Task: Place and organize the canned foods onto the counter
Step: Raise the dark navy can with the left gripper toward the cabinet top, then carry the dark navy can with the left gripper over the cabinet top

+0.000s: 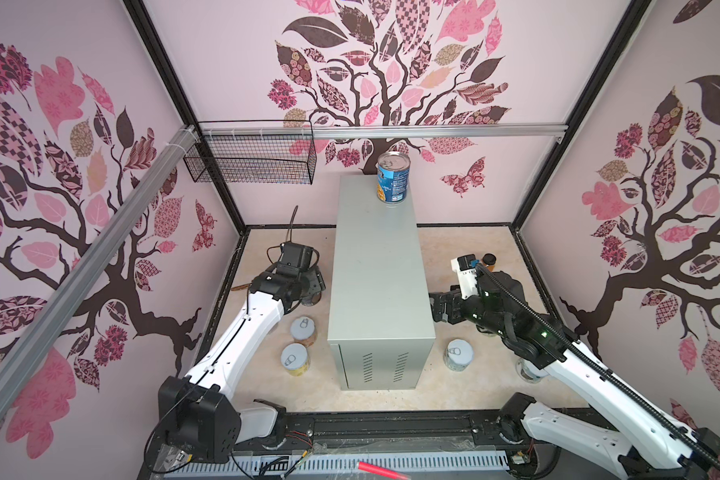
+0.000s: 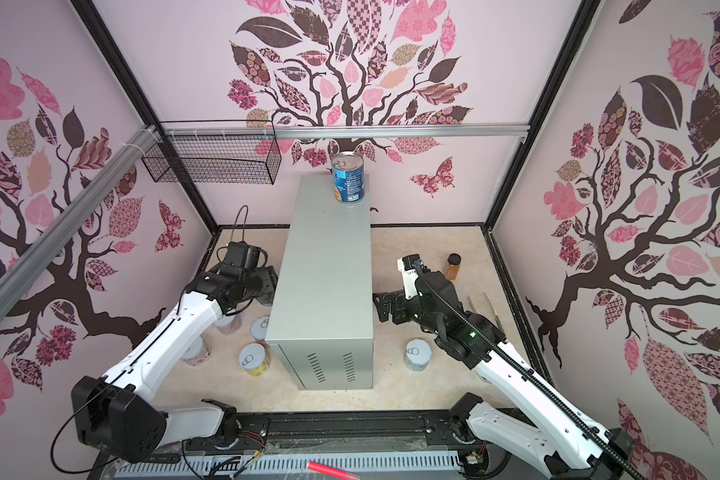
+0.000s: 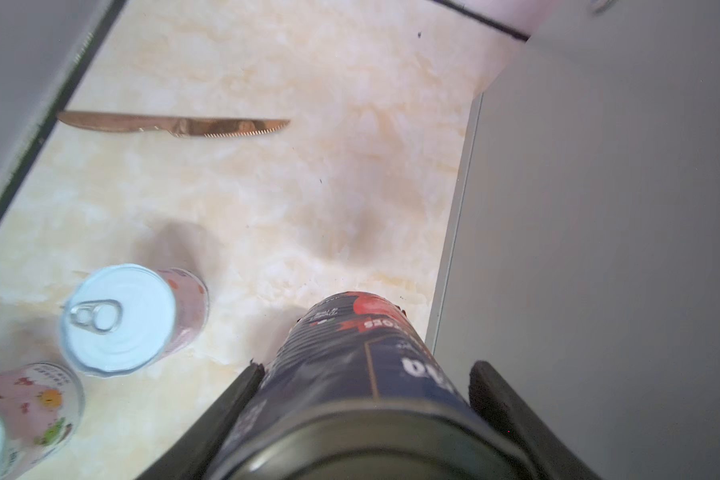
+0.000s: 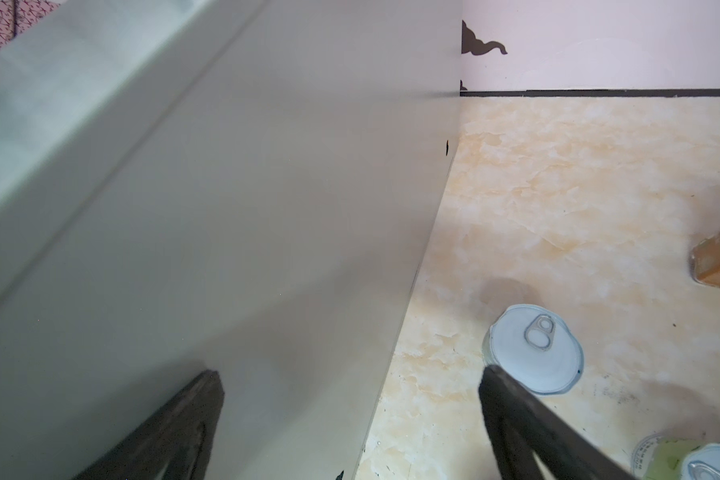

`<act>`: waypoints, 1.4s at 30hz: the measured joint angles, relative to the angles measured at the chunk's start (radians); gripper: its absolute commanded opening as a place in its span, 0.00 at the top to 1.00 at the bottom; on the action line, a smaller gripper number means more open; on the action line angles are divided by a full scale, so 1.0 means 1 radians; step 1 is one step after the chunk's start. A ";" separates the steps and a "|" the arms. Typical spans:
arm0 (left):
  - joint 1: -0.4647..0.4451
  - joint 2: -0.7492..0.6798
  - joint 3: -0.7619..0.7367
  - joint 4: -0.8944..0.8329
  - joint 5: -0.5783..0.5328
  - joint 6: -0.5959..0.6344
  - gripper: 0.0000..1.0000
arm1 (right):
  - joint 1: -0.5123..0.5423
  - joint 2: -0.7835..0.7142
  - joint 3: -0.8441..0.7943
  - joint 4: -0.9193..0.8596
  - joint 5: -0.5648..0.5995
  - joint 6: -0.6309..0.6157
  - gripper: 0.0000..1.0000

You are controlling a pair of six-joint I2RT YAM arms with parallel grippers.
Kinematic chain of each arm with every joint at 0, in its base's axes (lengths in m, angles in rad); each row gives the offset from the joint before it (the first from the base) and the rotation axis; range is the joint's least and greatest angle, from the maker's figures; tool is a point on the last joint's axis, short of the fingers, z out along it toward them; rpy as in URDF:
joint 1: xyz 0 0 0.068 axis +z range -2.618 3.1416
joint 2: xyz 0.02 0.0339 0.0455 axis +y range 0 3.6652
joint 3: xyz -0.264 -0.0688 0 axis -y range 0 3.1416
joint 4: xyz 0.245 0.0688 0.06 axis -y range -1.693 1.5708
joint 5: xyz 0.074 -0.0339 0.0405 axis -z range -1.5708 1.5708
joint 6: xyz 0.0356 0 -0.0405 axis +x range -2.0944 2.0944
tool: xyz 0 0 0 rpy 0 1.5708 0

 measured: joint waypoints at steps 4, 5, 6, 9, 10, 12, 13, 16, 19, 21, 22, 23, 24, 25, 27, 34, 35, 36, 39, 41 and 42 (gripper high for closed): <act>0.018 -0.010 0.180 -0.105 0.018 0.041 0.58 | 0.002 0.003 0.043 -0.049 0.004 -0.011 0.00; 0.019 -0.008 0.225 -0.131 0.027 0.050 0.58 | 0.003 0.003 0.050 -0.056 0.005 -0.016 0.00; 0.020 -0.003 0.272 -0.158 0.038 0.059 0.58 | 0.005 0.003 0.055 -0.064 0.005 -0.018 0.00; 0.020 0.028 0.438 -0.249 0.086 0.093 0.58 | 0.010 -0.002 0.060 -0.086 0.005 -0.021 0.00; 0.020 0.043 0.492 -0.277 0.101 0.107 0.58 | 0.012 -0.004 0.060 -0.093 0.004 -0.021 0.00; 0.019 0.075 0.602 -0.336 0.126 0.134 0.58 | 0.015 -0.006 0.060 -0.100 0.004 -0.022 0.00; 0.018 0.092 0.661 -0.369 0.136 0.148 0.58 | 0.015 -0.008 0.060 -0.101 0.003 -0.023 0.00; 0.017 0.127 0.798 -0.446 0.163 0.184 0.58 | 0.015 -0.013 0.059 -0.103 0.003 -0.025 0.00; 0.011 0.146 0.912 -0.515 0.189 0.212 0.58 | 0.015 -0.018 0.057 -0.103 0.003 -0.028 0.00; -0.004 0.145 0.954 -0.539 0.198 0.228 0.58 | 0.015 -0.018 0.054 -0.103 0.003 -0.030 0.00; -0.015 0.144 0.969 -0.550 0.203 0.232 0.58 | 0.015 -0.018 0.052 -0.103 0.003 -0.032 0.00; -0.029 0.143 0.981 -0.562 0.211 0.236 0.58 | 0.015 -0.018 0.049 -0.103 0.003 -0.035 0.00; -0.042 0.144 0.991 -0.570 0.220 0.238 0.58 | 0.015 -0.019 0.046 -0.103 0.003 -0.036 0.00; -0.057 0.145 1.001 -0.579 0.229 0.239 0.58 | 0.015 -0.019 0.040 -0.104 0.004 -0.039 0.00; -0.089 0.151 1.024 -0.596 0.248 0.241 0.58 | 0.015 -0.019 0.033 -0.108 0.004 -0.040 0.00; -0.166 0.158 1.051 -0.607 0.332 0.251 0.58 | 0.015 -0.020 0.013 -0.116 0.007 -0.043 0.00; -0.186 0.164 1.052 -0.609 0.336 0.256 0.58 | 0.015 -0.020 0.011 -0.117 0.007 -0.043 0.00; -0.204 0.172 1.056 -0.611 0.336 0.259 0.58 | 0.015 -0.020 0.009 -0.117 0.008 -0.043 0.00; -0.274 0.212 1.067 -0.624 0.333 0.275 0.57 | 0.015 -0.019 0.006 -0.117 0.008 -0.043 0.00; -0.315 0.245 1.072 -0.634 0.329 0.286 0.52 | 0.015 -0.019 0.006 -0.117 0.008 -0.043 0.00; -0.326 0.257 1.075 -0.637 0.328 0.288 0.49 | 0.015 -0.019 0.005 -0.117 0.008 -0.043 0.00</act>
